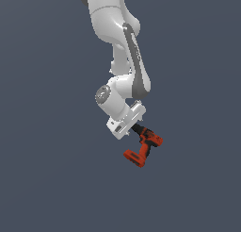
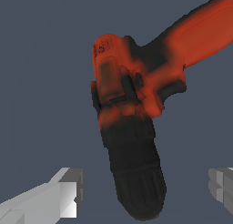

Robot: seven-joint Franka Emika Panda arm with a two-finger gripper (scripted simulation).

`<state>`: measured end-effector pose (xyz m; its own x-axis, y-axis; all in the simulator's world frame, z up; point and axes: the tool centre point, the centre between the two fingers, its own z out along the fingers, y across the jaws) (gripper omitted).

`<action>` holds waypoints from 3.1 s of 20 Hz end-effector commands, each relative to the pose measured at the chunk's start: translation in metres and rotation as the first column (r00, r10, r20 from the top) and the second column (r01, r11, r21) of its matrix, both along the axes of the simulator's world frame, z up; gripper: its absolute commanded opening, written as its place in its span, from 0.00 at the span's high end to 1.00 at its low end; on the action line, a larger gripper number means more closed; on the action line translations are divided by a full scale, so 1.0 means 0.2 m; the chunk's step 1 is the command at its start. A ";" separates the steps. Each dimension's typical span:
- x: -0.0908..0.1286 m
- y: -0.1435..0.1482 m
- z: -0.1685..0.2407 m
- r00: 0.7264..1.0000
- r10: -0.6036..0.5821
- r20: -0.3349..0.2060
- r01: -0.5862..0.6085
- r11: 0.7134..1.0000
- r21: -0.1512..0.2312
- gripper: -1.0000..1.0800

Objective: Pick up the object and move it to a goal position.

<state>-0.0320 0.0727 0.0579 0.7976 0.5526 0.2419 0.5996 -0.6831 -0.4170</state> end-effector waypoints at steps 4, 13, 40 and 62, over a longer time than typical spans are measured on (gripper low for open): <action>0.00 0.03 -0.02 0.999 0.038 0.038 -0.040 0.998 0.051 0.00; 0.00 0.04 -0.02 0.996 0.060 0.067 -0.066 0.994 0.084 0.00; 0.00 0.10 -0.12 0.996 0.054 0.074 -0.060 0.995 0.078 1.00; 0.23 -0.09 0.64 0.996 0.059 0.068 -0.064 0.995 0.077 1.00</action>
<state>0.0083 0.0590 0.1681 0.7452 0.5766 0.3351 0.6655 -0.6102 -0.4300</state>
